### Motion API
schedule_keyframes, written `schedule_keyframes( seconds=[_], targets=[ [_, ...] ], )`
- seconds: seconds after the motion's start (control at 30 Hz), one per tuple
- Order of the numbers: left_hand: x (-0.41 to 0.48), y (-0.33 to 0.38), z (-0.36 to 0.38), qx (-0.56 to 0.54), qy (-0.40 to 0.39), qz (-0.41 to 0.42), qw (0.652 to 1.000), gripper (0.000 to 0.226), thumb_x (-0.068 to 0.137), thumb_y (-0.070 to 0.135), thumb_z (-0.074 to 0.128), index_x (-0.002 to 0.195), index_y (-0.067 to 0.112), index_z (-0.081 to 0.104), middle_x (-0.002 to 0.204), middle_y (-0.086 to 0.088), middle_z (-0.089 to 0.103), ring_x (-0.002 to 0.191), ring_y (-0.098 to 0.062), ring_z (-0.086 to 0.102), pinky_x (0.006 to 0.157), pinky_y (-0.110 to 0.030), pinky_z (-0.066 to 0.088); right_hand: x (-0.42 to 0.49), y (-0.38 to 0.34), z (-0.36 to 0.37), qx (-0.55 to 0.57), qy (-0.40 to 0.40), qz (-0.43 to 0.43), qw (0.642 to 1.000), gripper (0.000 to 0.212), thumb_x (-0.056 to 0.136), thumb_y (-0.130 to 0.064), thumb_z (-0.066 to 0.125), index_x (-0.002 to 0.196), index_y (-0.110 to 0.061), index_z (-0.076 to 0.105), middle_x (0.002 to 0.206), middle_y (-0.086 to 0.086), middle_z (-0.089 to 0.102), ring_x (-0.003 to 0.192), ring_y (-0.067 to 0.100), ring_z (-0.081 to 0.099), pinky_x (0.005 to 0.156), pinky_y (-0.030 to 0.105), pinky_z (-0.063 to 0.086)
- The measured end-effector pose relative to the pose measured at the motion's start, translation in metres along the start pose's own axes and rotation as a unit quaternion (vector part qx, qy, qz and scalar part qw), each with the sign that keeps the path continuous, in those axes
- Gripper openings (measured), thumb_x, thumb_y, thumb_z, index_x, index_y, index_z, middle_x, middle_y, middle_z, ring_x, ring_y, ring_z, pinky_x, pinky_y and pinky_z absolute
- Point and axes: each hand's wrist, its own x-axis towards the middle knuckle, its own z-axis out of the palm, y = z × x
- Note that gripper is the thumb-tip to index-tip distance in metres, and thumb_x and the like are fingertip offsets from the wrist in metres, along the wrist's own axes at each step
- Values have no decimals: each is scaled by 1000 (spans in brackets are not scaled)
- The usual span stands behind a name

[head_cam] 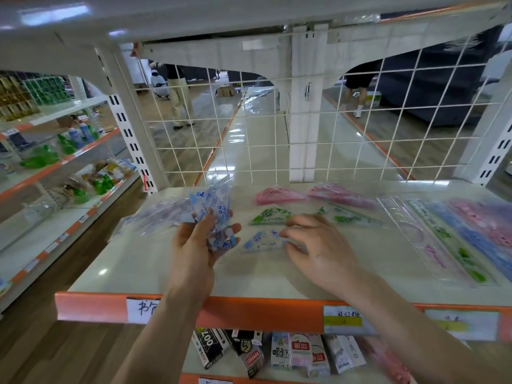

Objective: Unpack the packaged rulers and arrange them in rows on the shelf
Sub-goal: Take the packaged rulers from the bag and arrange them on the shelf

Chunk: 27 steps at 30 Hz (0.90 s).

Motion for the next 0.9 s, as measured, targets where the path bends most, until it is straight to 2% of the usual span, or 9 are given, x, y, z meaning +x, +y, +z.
schedule_keyframes(
  seconds=[0.13,0.43,0.53,0.6,0.67,0.73,0.8,0.87,0.9],
  targets=[
    [1,-1,-1,-5,-15,-13,1000,19,98,9,43,104,6,61,99,-16,72,83,-33,71,59,-35,58,-1,-14,4,-1,-58,-15,998,29,97,-33,47,118,-28,66,133,-14,54,124,10,44,105,27,33],
    [-3,-1,2,23,-47,-21,998,21,98,12,46,112,1,57,102,-19,71,81,-32,72,58,-33,58,-5,-7,10,7,-30,-40,999,26,97,-27,49,116,-25,67,124,-12,58,116,10,48,101,29,38],
    [-6,0,3,45,-81,-27,995,21,89,17,55,105,4,61,98,-17,72,77,-29,72,58,-33,58,-4,-7,10,12,52,-52,997,20,92,-22,55,106,-19,68,110,-6,63,99,11,59,87,30,50],
    [-7,0,4,79,-119,-42,989,20,87,16,58,102,4,64,93,-16,73,72,-27,72,56,-33,57,-4,-6,8,61,108,-49,991,24,92,-29,53,108,-17,66,102,-5,64,88,8,62,76,22,51],
    [-8,-1,5,98,-159,-61,980,18,84,12,60,99,3,64,90,-20,72,63,-28,69,52,-32,55,-5,-8,2,187,117,-13,975,36,90,-39,56,120,-21,59,100,-10,63,84,3,62,72,16,51],
    [-7,-3,7,101,-193,-86,972,20,78,10,64,96,0,64,89,-25,69,56,-30,65,49,-32,54,-6,-10,-7,363,92,57,925,43,84,-37,60,125,-27,52,92,-14,65,83,2,64,74,13,51],
    [-6,-4,8,108,-212,-105,966,22,75,8,66,95,-1,63,89,-27,69,52,-30,64,50,-32,55,-5,-9,-13,436,104,87,890,33,81,-32,62,113,-32,56,82,-12,67,77,2,64,74,11,49],
    [-6,-5,9,116,-224,-111,961,20,73,7,67,92,0,65,90,-29,68,51,-30,63,50,-33,55,-6,-8,-15,439,107,90,888,15,84,-20,66,94,-30,63,75,-15,66,69,-1,61,70,11,47],
    [-6,-5,9,114,-228,-112,961,18,73,6,67,90,1,67,91,-29,67,51,-30,63,49,-33,54,-7,-8,-15,440,104,92,887,14,85,-14,67,88,-28,65,74,-15,67,68,-2,60,68,11,46]
  ],
)
